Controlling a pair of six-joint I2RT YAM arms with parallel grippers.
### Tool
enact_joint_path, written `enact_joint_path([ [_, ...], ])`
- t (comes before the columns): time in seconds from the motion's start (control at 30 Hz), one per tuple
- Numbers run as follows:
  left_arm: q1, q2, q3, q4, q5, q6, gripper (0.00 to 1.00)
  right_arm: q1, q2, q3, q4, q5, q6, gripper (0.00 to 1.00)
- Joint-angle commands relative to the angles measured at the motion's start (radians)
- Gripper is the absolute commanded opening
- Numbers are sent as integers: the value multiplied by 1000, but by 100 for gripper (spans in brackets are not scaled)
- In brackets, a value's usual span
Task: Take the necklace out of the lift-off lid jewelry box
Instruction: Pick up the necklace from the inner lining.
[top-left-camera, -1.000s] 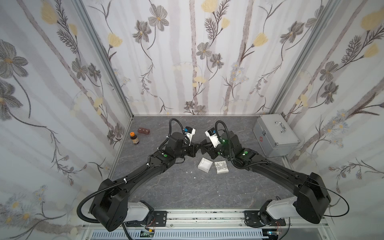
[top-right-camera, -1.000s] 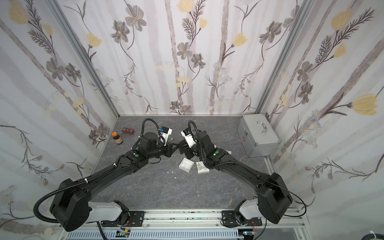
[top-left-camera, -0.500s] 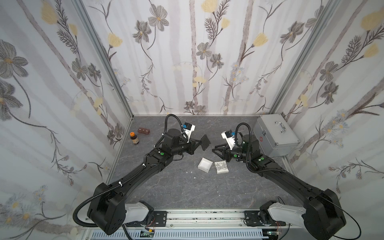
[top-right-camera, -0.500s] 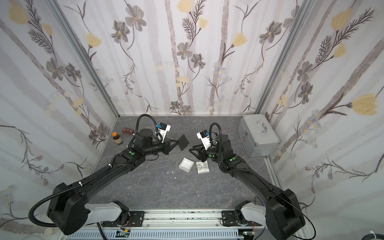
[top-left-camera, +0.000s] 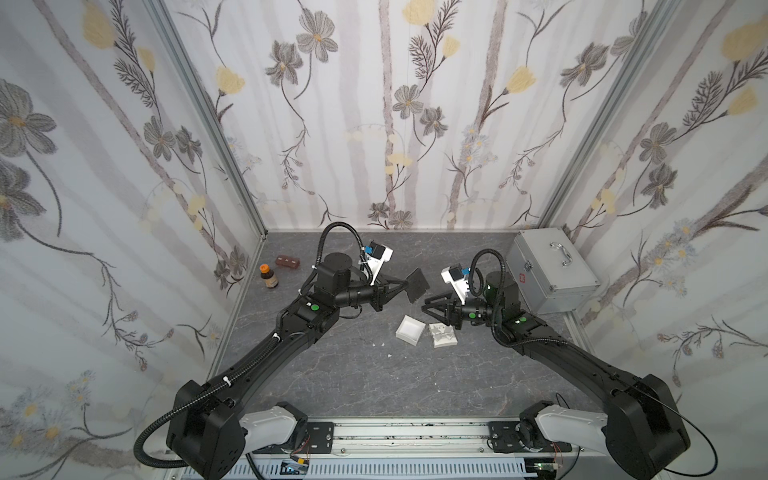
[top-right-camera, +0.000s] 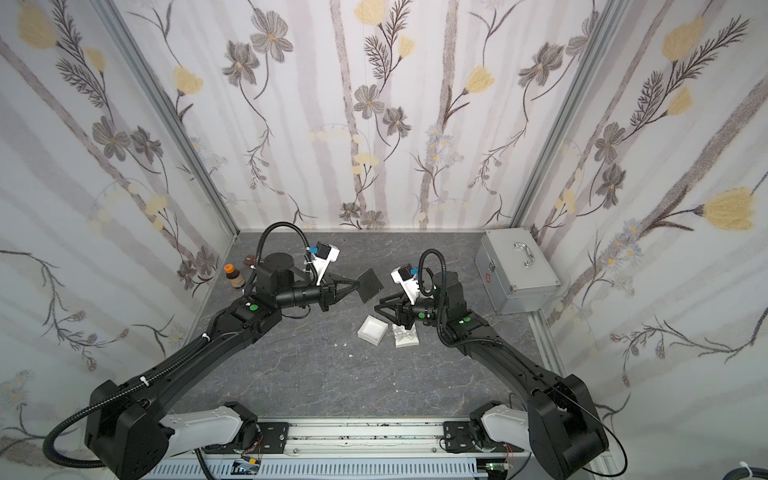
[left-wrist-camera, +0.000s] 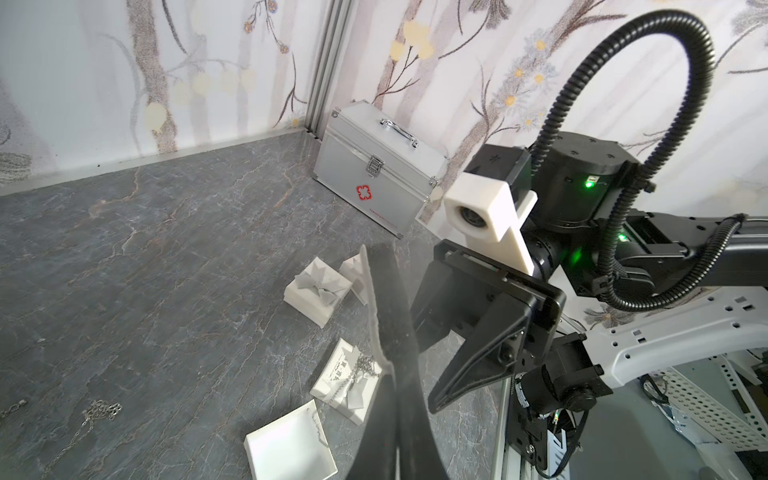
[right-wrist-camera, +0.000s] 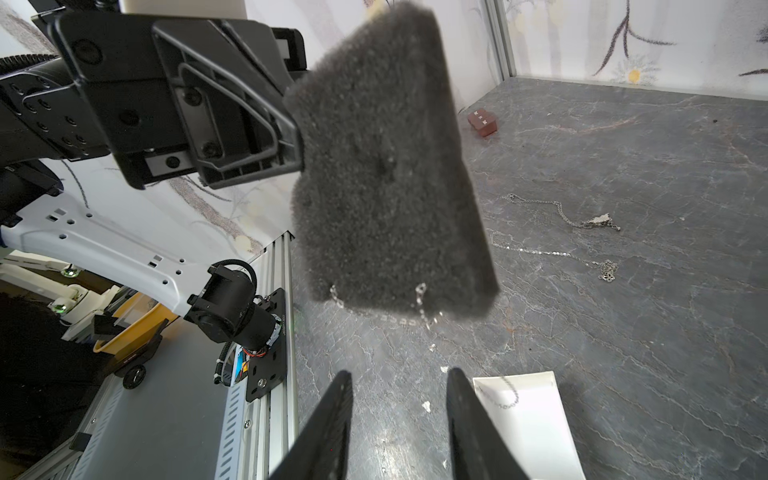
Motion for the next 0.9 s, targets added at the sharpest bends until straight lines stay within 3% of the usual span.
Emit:
enact_joint_path([
  [0.0, 2, -8, 14, 10, 39, 30, 0, -4, 4, 1, 24, -18, -22, 37],
  [0.37, 4, -6, 19, 24, 89, 30, 0, -8, 9, 8, 46, -64, -28, 42],
  [0.87, 7, 11, 13, 53, 120, 25, 0, -7, 27, 10, 70, -110, -27, 33],
])
